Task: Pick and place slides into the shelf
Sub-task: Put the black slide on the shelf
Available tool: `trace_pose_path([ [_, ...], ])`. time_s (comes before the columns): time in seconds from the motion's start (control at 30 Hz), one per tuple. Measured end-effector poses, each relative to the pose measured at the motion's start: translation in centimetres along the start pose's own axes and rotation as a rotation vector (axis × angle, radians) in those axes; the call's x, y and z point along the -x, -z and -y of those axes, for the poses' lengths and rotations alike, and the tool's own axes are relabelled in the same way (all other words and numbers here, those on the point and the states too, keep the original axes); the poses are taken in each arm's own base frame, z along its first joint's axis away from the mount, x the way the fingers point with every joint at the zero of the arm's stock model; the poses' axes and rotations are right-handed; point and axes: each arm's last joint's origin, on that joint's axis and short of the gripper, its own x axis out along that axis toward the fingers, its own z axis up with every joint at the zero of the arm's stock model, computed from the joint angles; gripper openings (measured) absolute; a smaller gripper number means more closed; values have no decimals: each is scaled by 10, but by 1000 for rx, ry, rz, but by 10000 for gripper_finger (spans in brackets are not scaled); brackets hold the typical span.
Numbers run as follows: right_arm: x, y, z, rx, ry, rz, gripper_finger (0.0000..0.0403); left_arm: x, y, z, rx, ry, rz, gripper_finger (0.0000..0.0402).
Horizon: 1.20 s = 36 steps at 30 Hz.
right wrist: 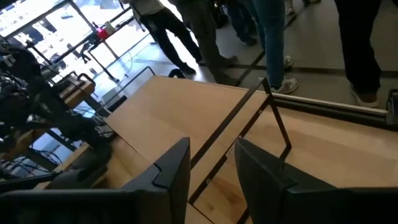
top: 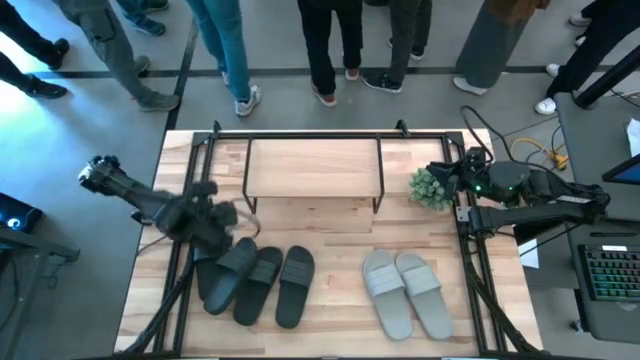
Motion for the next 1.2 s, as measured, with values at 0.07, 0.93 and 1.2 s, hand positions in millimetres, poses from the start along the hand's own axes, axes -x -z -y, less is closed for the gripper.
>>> trace_pose_path([
  [0.07,0,0,0,0,1,-1,119,4,6,19,20,45,-2,0],
  [0.93,-1,2,2,11,31,3,119,-11,23,140,-64,1,-35,45],
  [1.2,-1,4,3,11,46,-17,119,-8,24,135,-56,28,-51,158],
])
